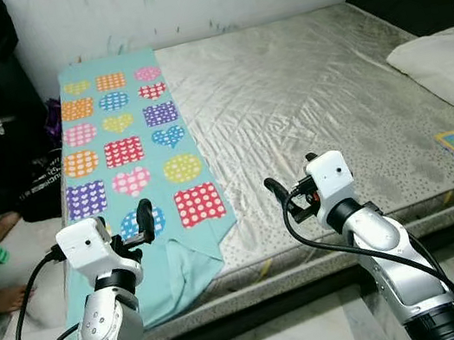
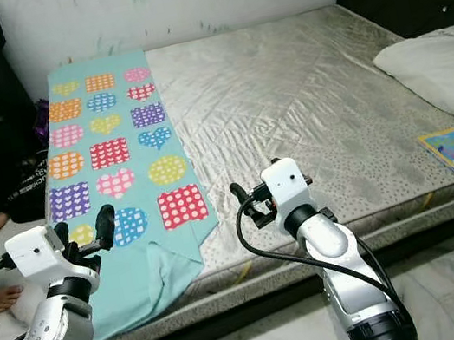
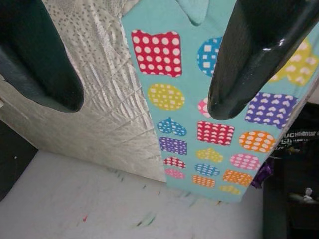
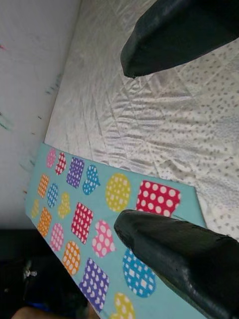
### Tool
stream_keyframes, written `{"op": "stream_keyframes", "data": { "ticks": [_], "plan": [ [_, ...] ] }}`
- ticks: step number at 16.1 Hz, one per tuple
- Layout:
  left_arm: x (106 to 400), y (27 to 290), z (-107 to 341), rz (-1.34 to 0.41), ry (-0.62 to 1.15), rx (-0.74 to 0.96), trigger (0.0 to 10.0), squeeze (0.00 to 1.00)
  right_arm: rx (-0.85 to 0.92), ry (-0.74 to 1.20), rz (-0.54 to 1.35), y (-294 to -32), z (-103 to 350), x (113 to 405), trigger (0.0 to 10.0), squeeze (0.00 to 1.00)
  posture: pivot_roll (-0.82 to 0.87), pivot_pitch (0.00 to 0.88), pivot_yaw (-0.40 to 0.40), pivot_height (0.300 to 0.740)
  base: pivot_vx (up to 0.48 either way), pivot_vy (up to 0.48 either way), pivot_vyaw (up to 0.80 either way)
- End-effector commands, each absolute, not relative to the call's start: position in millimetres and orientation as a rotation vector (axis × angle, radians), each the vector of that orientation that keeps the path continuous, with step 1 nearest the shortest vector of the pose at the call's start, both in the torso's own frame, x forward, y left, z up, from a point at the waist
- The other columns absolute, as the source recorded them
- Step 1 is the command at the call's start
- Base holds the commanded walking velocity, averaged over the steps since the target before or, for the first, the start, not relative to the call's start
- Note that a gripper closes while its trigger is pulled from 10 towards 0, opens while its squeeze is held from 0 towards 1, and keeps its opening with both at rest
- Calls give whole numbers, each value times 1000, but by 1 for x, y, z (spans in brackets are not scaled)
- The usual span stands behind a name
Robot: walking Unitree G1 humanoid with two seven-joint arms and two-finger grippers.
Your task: Clean up the room
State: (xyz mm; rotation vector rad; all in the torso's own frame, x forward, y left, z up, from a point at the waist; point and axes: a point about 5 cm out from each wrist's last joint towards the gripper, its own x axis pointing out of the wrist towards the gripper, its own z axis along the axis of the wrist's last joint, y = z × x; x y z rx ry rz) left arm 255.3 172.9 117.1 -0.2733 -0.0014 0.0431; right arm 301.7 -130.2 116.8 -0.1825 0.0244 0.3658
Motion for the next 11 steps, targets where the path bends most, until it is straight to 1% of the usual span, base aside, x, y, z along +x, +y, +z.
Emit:
{"op": "stream_keyframes", "data": {
  "ticks": [1,4,11],
  "plan": [
    [255,173,120,32,-17,-269,10000,0,-190,8,367,-131,121,304,10000,0,-123,51,-36,740,352,0,0],
    [254,173,118,43,-4,-265,10000,0,-190,6,361,-131,121,304,10000,0,-124,52,-36,740,291,0,0],
    [254,174,116,73,11,-260,10000,0,-194,4,353,-133,120,303,10000,0,-126,57,-36,740,0,0,0]
  ]
}}
